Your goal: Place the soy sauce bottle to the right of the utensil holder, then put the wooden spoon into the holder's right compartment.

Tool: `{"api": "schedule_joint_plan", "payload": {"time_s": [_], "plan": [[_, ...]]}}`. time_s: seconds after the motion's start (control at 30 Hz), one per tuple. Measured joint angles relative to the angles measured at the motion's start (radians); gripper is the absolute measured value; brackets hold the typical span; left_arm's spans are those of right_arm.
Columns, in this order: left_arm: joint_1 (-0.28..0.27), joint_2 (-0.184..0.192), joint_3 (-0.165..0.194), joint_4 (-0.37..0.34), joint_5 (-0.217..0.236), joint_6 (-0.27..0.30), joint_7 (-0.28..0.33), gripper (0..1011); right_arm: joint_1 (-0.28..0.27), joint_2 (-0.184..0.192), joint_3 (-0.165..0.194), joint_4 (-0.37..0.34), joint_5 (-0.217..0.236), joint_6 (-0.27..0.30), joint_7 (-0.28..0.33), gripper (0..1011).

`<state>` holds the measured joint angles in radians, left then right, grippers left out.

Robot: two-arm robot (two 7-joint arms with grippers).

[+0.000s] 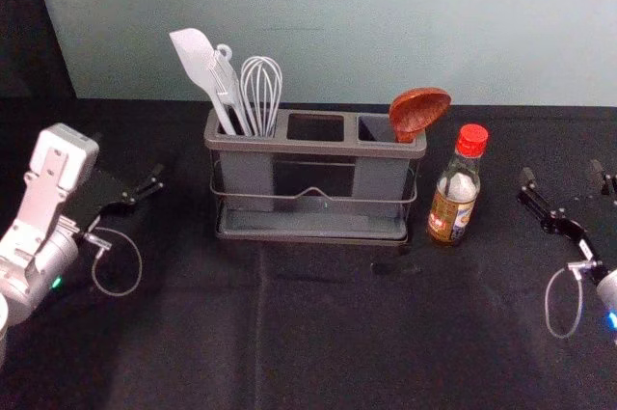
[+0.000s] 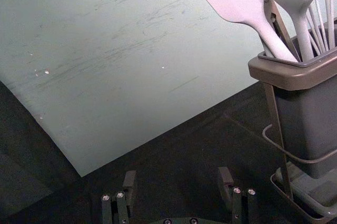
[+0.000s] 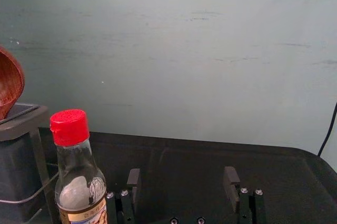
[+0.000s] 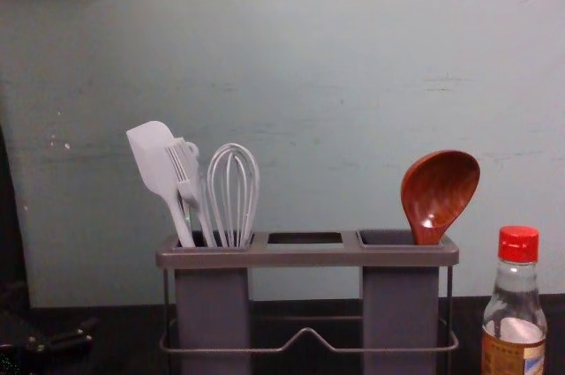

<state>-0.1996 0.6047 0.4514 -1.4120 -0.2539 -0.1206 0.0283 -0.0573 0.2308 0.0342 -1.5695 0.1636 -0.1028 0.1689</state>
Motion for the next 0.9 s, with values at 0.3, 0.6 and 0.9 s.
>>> {"api": "schedule_joint_plan", "payload": {"time_s": [0.3, 0.6, 0.9], "plan": [[0.000, 0.000, 0.000, 0.000, 0.000, 0.000, 0.000, 1005, 0.000, 0.000, 0.000, 0.000, 0.000, 0.000, 0.000, 1004], [0.000, 0.000, 0.000, 0.000, 0.000, 0.000, 0.000, 1005, 0.000, 0.000, 0.000, 0.000, 0.000, 0.000, 0.000, 1004], [0.000, 0.000, 0.000, 0.000, 0.000, 0.000, 0.000, 1005, 0.000, 0.000, 0.000, 0.000, 0.000, 0.000, -0.001, 1004]]}}
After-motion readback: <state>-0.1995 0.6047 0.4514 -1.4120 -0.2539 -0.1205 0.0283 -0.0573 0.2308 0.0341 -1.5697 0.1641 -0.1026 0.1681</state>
